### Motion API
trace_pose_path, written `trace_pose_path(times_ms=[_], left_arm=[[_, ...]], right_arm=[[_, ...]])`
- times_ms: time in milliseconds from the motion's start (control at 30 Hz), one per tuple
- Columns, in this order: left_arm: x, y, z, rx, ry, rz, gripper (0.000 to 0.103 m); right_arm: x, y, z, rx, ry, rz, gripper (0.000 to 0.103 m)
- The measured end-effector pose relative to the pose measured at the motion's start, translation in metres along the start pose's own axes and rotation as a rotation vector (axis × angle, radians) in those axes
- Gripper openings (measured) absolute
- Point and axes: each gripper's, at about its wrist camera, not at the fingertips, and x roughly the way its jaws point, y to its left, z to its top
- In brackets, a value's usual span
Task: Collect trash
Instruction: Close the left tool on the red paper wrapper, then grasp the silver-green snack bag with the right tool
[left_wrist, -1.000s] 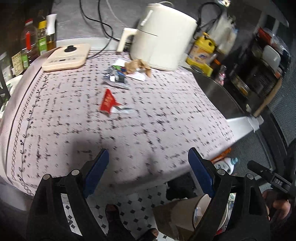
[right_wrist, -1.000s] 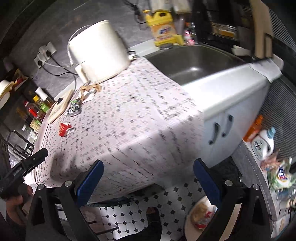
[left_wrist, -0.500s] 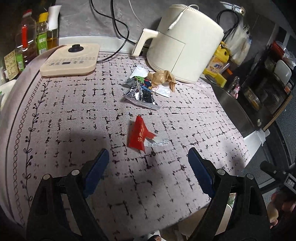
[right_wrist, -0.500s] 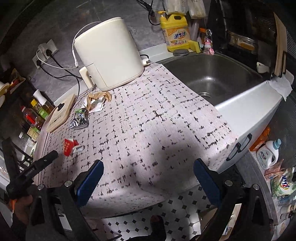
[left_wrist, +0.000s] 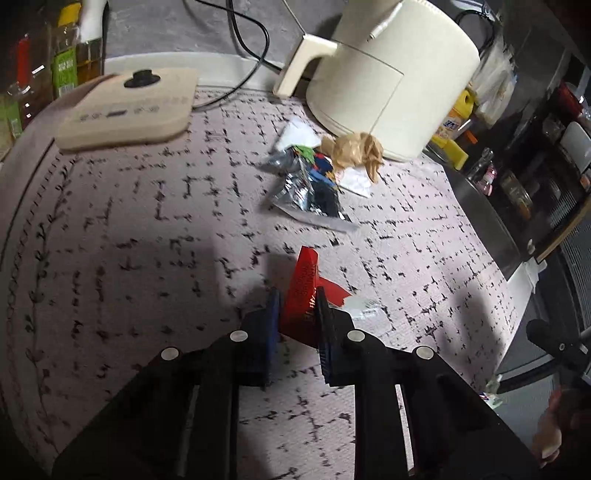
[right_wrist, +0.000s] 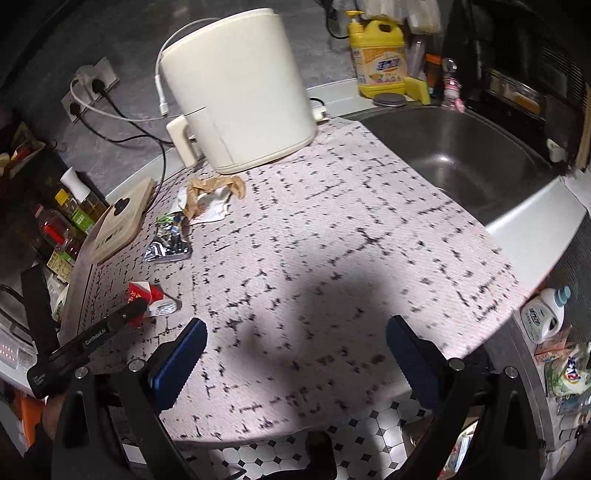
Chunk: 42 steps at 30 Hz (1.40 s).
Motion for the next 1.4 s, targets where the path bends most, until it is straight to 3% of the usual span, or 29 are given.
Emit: trace_pose_path(times_ms=[633, 867, 1033, 1067, 1167, 1200, 1300, 1400], left_arm=[[-0.047, 0.092, 0.011, -0.137, -0.086, 0.095, 0.019], [-0.053, 0.113, 0.008, -0.178, -0.09, 0.136, 0.019], [-0.053, 0.114, 0.01, -0.175, -0.09, 0.151, 0.019], [-0.055, 0.113, 0.01, -0.176, -0.098, 0.152, 0.019], [-0.057, 0.112, 0.009, -0.184, -0.105, 0.15, 0.019], [-0.057, 0.111, 0.008, -0.184, -0.105, 0.15, 0.019], [-0.059, 0.105, 0.004, -0.186, -0.105, 0.15, 0.019], [-0.06, 0.099, 0.002, -0.193, -0.113, 0.147, 0.019]], right_arm=[[0.09, 0.129, 0.055, -0.189, 0.077, 0.154, 0.092], [0.129, 0.166, 0.071, -0.235, 0.095, 0.159, 0.095], [0.158, 0.17, 0.077, -0.24, 0.136, 0.126, 0.095], [0.163, 0.17, 0.076, -0.247, 0.149, 0.114, 0.091], [0.171, 0.164, 0.068, -0.247, 0.213, 0.12, 0.064], [0.167, 0.164, 0.065, -0.274, 0.198, 0.11, 0.045], [0.161, 0.16, 0.059, -0.299, 0.229, 0.142, 0.02], [0.147, 0.153, 0.053, -0.328, 0.217, 0.142, 0.006]])
